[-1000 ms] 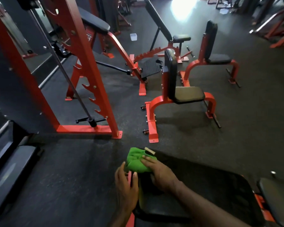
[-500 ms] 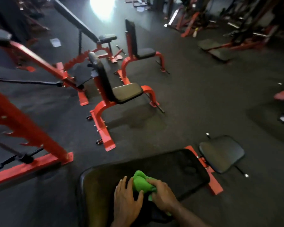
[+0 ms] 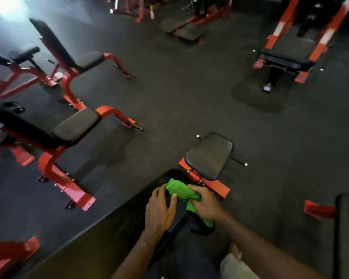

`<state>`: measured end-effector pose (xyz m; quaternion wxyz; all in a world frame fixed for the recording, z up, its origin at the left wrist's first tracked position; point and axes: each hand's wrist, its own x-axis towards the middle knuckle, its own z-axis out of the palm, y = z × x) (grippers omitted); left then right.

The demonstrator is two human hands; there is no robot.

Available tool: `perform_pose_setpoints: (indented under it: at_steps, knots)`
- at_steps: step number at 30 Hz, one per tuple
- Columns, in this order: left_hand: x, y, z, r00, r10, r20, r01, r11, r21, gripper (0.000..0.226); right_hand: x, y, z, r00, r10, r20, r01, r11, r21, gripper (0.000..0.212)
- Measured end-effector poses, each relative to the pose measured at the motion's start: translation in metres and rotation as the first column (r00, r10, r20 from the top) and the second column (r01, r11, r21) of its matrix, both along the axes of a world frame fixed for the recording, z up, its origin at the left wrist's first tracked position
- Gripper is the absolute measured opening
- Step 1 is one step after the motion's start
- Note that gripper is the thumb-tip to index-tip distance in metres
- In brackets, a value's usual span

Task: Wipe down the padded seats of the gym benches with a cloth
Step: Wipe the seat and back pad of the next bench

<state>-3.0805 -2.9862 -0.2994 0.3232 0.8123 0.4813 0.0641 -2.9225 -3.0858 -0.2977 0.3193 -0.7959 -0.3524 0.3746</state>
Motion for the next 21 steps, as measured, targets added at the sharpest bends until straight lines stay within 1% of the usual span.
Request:
perform_pose_setpoints:
  at_steps: [4, 8, 11, 15, 18, 21]
  knots:
    - [0.098, -0.013, -0.002, 0.999, -0.039, 0.008, 0.039, 0.999, -0.008, 0.055, 0.086, -0.023, 0.007, 0.995, -0.097, 0.022, 0.095, 0.992, 0.081, 0.05]
    - [0.185, -0.028, 0.001, 0.999, -0.022, 0.032, 0.022, 1.0, -0.012, 0.047, 0.167, -0.044, 0.009, 0.994, -0.106, -0.01, 0.107, 0.992, 0.069, 0.044]
    - [0.247, -0.04, 0.006, 0.997, -0.045, 0.069, 0.047, 0.998, -0.031, 0.042, 0.229, -0.059, 0.01, 0.99, -0.142, 0.021, 0.141, 0.988, 0.065, 0.046]
    - [0.315, -0.045, 0.006, 0.991, -0.09, 0.102, 0.096, 0.994, -0.06, 0.045, 0.298, -0.065, 0.009, 0.988, -0.153, 0.033, 0.151, 0.987, 0.054, 0.05]
    - [0.361, -0.039, 0.0, 0.985, -0.125, 0.122, 0.134, 0.989, -0.068, 0.046, 0.342, -0.064, 0.008, 0.985, -0.167, 0.029, 0.165, 0.983, 0.075, 0.05]
    - [0.416, -0.021, -0.002, 0.978, -0.141, 0.151, 0.154, 0.985, -0.077, 0.047, 0.392, -0.053, 0.015, 0.981, -0.193, 0.031, 0.19, 0.978, 0.082, 0.047]
